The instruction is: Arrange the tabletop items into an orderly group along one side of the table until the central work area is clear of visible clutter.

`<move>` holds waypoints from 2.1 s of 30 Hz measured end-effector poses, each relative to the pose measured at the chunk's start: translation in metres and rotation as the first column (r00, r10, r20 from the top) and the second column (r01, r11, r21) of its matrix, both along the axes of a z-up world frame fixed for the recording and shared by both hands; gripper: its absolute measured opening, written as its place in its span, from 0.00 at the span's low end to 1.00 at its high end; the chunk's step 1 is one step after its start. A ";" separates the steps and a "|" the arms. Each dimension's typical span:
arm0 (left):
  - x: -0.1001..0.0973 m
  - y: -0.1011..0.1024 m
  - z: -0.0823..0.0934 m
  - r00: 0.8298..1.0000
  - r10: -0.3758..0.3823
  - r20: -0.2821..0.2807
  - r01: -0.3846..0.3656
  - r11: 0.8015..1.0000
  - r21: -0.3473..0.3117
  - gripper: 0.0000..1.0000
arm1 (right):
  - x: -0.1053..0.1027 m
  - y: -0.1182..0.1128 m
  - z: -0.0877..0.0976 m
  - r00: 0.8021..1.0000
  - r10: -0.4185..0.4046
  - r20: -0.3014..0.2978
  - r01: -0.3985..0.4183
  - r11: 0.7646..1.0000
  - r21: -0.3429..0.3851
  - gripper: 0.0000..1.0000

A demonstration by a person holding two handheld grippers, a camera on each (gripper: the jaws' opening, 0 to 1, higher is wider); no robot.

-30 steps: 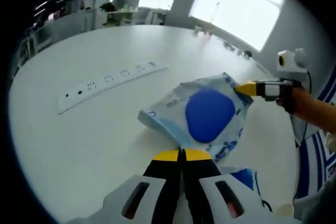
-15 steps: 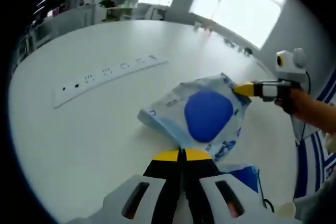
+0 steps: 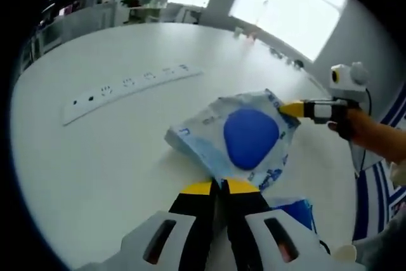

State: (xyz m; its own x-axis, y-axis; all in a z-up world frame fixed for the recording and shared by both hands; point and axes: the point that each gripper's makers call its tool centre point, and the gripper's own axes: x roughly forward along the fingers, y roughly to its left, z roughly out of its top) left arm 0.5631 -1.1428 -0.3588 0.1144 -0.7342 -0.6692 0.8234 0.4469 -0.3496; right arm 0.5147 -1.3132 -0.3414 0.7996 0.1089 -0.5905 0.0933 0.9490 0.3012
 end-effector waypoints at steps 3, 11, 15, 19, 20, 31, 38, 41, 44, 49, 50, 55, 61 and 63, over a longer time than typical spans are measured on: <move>-0.001 0.000 0.000 1.000 -0.004 -0.003 0.004 1.000 -0.002 0.03 | 0.000 -0.001 -0.001 1.000 0.001 0.008 -0.001 1.000 -0.001 0.01; -0.001 0.003 -0.002 1.000 0.011 -0.013 -0.011 1.000 -0.007 0.08 | -0.002 -0.002 -0.002 1.000 0.002 0.004 -0.001 1.000 -0.020 0.04; -0.002 0.003 0.000 1.000 0.014 -0.011 -0.014 1.000 -0.018 0.13 | -0.001 -0.003 -0.001 1.000 0.000 0.010 0.000 1.000 -0.026 0.09; 0.000 0.004 0.001 1.000 0.020 -0.007 -0.020 1.000 -0.018 0.14 | -0.001 -0.003 0.002 1.000 0.006 0.020 -0.006 0.999 -0.040 0.11; 0.000 0.004 0.002 1.000 0.021 -0.006 -0.021 1.000 -0.018 0.15 | -0.001 -0.004 0.003 1.000 0.006 0.024 -0.005 0.999 -0.043 0.12; 0.003 0.008 0.004 1.000 0.025 0.006 -0.025 1.000 -0.017 0.20 | -0.002 -0.008 0.006 0.999 -0.004 0.036 0.005 0.999 -0.051 0.20; 0.004 0.009 0.008 1.000 0.022 0.018 -0.021 1.000 -0.017 0.23 | -0.002 -0.009 0.010 0.999 -0.009 0.045 0.011 0.999 -0.050 0.25; 0.006 0.010 0.009 0.999 0.027 0.025 -0.026 0.999 -0.018 0.25 | -0.001 -0.010 0.012 0.999 -0.014 0.053 0.017 0.999 -0.050 0.29; 0.008 0.011 0.012 0.999 0.032 0.033 -0.031 0.999 -0.024 0.29 | 0.000 -0.006 0.016 0.997 0.003 0.071 0.001 0.999 -0.053 0.34; 0.011 0.013 0.016 0.998 0.040 0.055 -0.039 0.999 -0.025 0.34 | 0.002 -0.005 0.020 0.997 0.015 0.081 -0.010 0.998 -0.058 0.39; 0.011 0.014 0.017 0.998 0.042 0.054 -0.041 0.999 -0.025 0.34 | 0.002 -0.005 0.020 0.997 0.013 0.082 -0.009 0.998 -0.058 0.39; 0.012 0.016 0.022 0.997 0.046 0.061 -0.044 0.999 -0.030 0.35 | 0.001 -0.004 0.026 0.995 0.013 0.098 -0.008 0.999 -0.049 0.44; 0.016 0.019 0.030 0.994 0.059 0.091 -0.056 0.998 -0.042 0.41 | 0.000 -0.002 0.033 0.994 0.015 0.111 -0.009 0.999 -0.052 0.46; 0.016 0.020 0.033 0.994 0.062 0.095 -0.058 0.997 -0.043 0.43 | 0.000 -0.001 0.036 0.993 0.017 0.120 -0.011 0.999 -0.044 0.47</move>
